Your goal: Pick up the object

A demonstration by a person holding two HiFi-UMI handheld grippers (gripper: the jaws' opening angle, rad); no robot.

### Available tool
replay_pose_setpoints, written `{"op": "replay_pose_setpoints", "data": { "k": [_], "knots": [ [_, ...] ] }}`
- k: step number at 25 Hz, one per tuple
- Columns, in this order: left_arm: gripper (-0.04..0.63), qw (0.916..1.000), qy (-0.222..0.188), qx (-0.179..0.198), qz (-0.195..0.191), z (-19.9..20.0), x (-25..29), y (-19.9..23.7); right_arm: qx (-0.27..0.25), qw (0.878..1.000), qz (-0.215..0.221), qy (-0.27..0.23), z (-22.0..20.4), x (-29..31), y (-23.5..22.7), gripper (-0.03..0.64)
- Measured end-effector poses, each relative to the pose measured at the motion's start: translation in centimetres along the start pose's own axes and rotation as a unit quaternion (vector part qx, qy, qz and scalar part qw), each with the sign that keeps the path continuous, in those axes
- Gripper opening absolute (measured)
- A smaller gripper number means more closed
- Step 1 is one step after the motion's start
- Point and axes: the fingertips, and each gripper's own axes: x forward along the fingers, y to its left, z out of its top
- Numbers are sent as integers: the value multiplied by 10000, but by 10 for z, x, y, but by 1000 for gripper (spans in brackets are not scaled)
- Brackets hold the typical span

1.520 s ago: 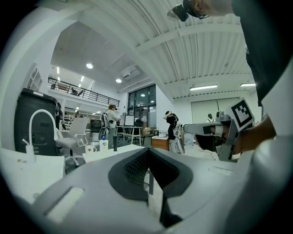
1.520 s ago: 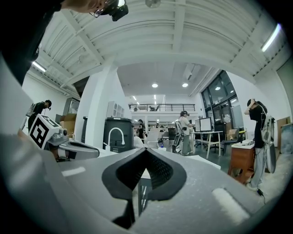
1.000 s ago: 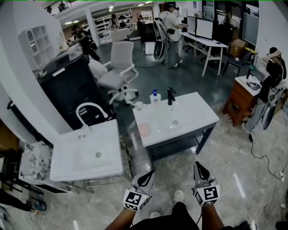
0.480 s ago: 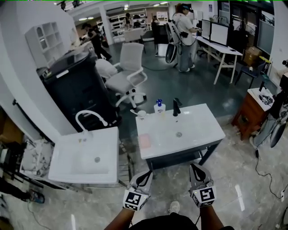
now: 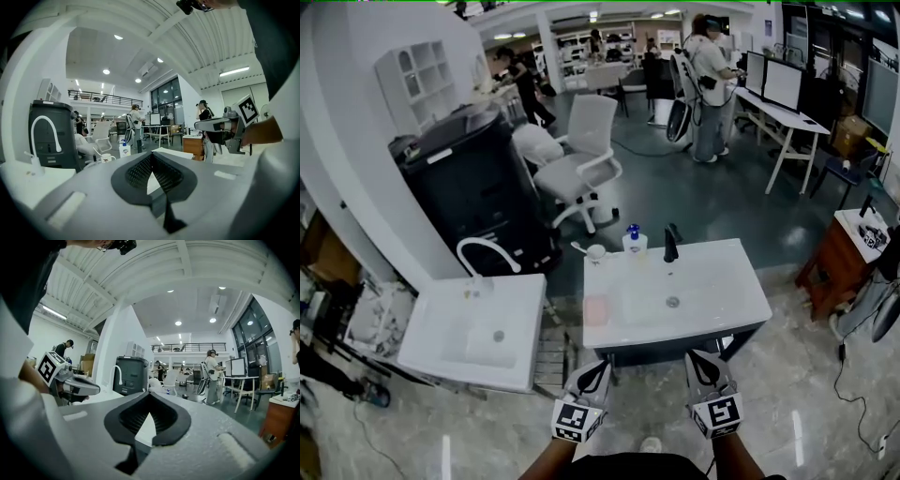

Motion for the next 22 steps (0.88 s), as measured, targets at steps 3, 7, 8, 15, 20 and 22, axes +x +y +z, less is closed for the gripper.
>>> {"op": "replay_pose_setpoints", "data": {
  "k": [3,7,8,15,20,22],
  "knots": [
    [20,9998,29,-87,188,-3,9,0,-36,9997,237,-13,-5,7,-4,3],
    [20,9993,35,-203,301,-5,17,0,-86,9993,350,-130,-1,15,-9,3],
    [20,9993,84,-186,326,-7,19,0,-57,9992,378,-143,-2,17,-9,2],
    [20,9983,196,-312,455,-11,34,16,25,9984,569,-40,-10,44,-10,3],
    [18,9974,233,-382,560,-20,57,42,-27,9977,680,34,-9,76,-12,3],
    [19,9973,276,-402,540,-18,66,51,-61,9974,717,49,-6,92,-15,3]
  ]
}}
